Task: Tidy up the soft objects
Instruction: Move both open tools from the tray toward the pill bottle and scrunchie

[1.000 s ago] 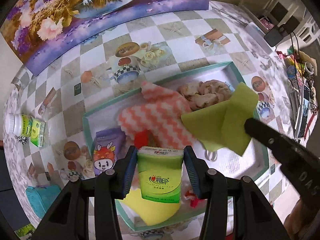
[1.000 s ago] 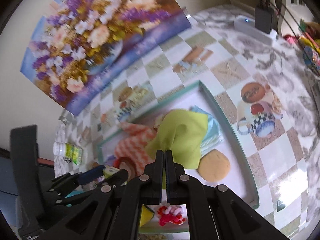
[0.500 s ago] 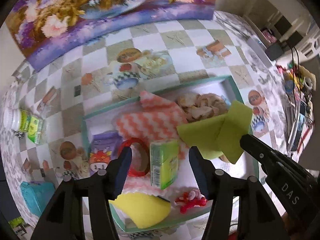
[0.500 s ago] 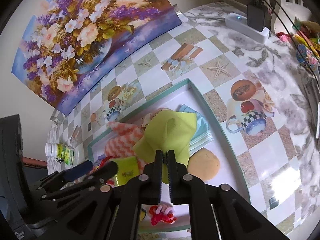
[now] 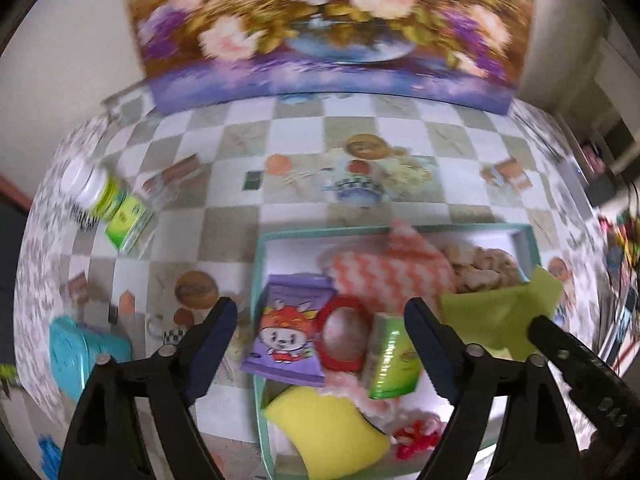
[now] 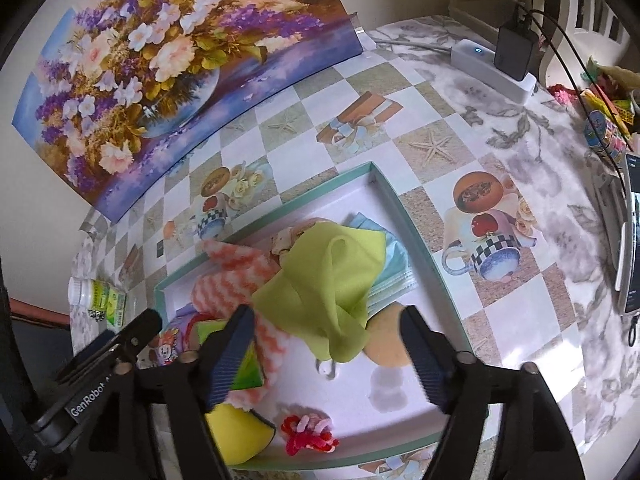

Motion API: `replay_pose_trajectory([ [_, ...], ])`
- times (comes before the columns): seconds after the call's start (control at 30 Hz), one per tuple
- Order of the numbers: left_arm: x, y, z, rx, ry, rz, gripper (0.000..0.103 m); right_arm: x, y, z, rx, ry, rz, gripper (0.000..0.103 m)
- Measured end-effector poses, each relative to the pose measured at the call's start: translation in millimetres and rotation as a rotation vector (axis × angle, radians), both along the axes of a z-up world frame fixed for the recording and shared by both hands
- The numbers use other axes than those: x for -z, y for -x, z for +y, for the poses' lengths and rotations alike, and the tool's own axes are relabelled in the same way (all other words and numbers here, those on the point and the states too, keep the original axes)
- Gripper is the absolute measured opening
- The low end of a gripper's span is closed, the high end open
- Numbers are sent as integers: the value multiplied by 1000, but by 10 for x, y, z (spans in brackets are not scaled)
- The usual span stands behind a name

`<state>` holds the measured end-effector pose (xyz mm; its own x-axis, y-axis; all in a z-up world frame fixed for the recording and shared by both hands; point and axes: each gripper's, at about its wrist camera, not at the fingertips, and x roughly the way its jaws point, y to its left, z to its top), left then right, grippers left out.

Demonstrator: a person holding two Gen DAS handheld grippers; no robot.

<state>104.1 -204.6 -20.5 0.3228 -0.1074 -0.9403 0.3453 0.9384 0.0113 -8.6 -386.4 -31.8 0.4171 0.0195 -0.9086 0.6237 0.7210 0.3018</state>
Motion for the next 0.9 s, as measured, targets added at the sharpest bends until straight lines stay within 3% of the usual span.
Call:
replay_pose_trajectory([
  [0.1, 109, -14, 135, -42, 6, 1, 88, 5, -12, 7, 2, 29, 10, 103],
  [0.27, 260, -35, 324, -90, 16, -4, 88, 7, -41, 25, 6, 58, 28, 103],
  [0.47, 433, -107, 466, -90, 15, 63, 88, -1, -121, 153, -19, 96, 58, 103],
  [0.9, 199, -288, 813, -111, 69, 38, 88, -171, -338, 554, -104, 158, 48, 103],
])
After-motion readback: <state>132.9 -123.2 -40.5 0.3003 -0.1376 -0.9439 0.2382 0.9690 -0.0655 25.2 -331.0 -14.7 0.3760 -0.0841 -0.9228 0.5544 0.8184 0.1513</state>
